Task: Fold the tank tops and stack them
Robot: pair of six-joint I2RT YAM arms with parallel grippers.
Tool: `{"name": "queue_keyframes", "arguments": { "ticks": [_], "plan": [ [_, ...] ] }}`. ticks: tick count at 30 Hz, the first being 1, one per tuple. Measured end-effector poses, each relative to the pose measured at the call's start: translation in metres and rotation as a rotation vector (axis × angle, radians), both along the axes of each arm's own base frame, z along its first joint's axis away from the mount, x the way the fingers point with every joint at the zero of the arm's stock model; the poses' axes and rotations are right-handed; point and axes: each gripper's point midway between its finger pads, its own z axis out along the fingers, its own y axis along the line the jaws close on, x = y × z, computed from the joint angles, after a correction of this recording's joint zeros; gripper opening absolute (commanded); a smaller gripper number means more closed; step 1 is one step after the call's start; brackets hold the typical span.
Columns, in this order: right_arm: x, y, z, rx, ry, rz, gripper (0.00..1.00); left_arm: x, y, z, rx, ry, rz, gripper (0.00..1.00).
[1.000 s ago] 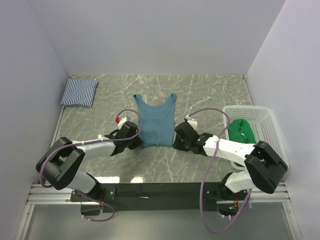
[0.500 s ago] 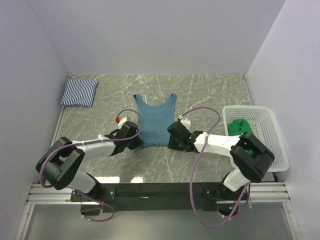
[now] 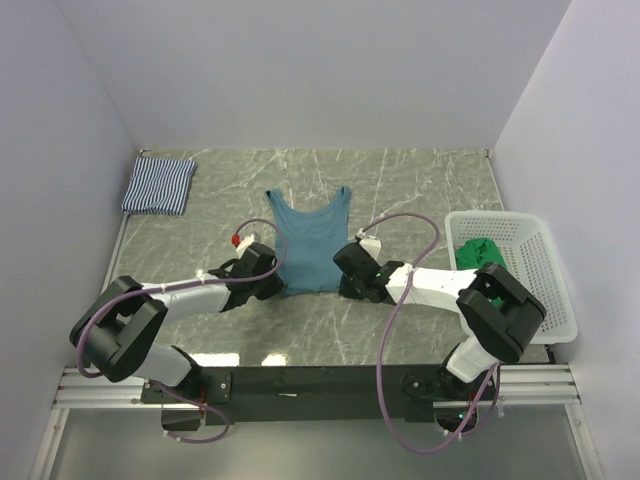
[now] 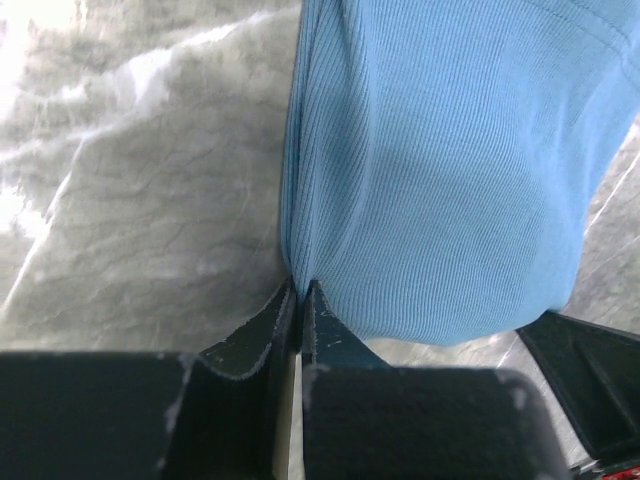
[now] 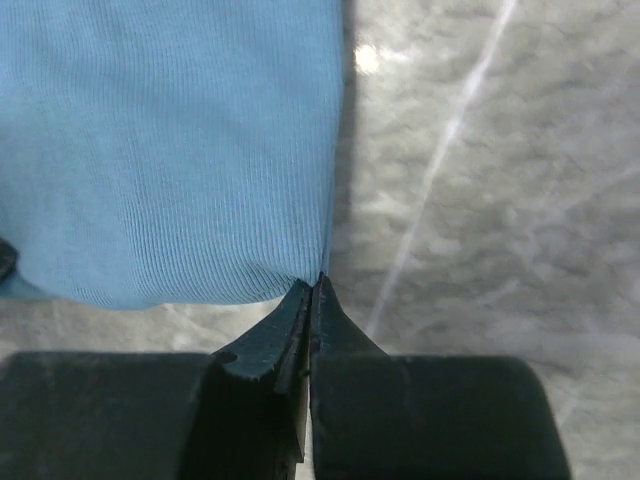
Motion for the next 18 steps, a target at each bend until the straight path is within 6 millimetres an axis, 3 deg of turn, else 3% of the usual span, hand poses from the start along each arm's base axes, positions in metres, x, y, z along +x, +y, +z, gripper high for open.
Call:
{"name": "queue_keyframes", "arguments": {
  "ticks": [6,12,15,18],
  "plan": [
    [-0.024,-0.015,-0.001,-0.010,0.012,0.030,0.00,-0.027,-0.002,-0.001,0.015,0.028,-0.055,0.01],
    [-0.075,-0.020,-0.003,-0.020,0.042,0.126,0.00,-0.067,-0.017,-0.002,-0.008,0.063,-0.133,0.01],
    [-0.103,-0.021,-0.004,-0.012,0.061,0.170,0.00,-0.091,-0.026,-0.002,-0.022,0.093,-0.170,0.08],
    [-0.124,-0.022,-0.004,-0.001,0.084,0.189,0.19,-0.114,-0.032,-0.002,-0.021,0.126,-0.213,0.27]
  ]
}}
